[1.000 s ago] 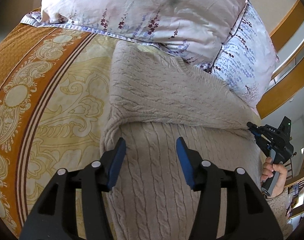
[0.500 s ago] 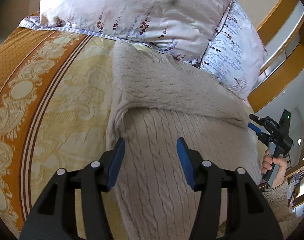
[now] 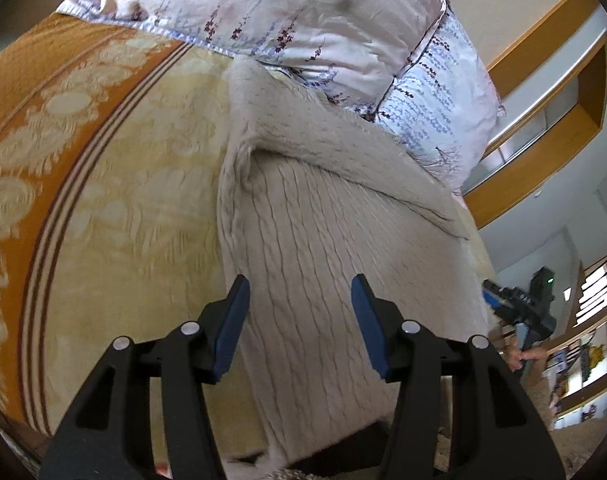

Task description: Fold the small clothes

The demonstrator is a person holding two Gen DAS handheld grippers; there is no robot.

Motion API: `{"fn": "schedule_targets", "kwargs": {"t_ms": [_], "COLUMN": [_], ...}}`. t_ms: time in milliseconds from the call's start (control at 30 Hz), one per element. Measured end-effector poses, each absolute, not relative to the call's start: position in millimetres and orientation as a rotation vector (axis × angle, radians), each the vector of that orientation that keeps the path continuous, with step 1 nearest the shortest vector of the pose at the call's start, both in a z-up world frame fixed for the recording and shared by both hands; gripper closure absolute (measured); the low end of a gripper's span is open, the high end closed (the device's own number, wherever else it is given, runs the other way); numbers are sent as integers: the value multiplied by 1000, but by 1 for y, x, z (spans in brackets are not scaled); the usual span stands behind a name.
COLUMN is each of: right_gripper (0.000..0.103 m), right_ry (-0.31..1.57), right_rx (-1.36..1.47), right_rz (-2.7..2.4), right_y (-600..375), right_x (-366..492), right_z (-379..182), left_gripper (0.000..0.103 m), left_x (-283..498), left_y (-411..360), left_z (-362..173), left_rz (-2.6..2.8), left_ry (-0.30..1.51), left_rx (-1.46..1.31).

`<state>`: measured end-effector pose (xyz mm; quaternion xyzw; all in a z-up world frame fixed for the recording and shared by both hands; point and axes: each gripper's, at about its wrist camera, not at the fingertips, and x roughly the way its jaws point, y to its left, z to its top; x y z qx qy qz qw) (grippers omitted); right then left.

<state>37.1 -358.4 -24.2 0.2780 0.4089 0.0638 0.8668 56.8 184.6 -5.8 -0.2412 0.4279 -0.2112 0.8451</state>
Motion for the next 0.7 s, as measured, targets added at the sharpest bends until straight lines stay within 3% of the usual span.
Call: {"fn": "schedule_targets", "kwargs": {"t_ms": [100, 200, 467, 700], "right_gripper": [61, 63, 63, 63], "right_ry": [870, 868, 840, 944], "right_rx": [664, 722, 738, 677], "right_rz": [254, 356, 526, 552], "right_y": [-360, -358, -353, -328], "right_x": [25, 10, -42, -46], "right_z": [-33, -41, -53, -79], "left_gripper": [56, 66, 67, 67], "left_x": [43, 26, -20, -35], "left_y": [186, 189, 188, 174], "left_z": [-10, -16, -30, -37], "left_rz": [-467, -527, -635, -649], "left_ry": [896, 892, 867, 886], "left_rx": [-540, -605, -650, -540]}}
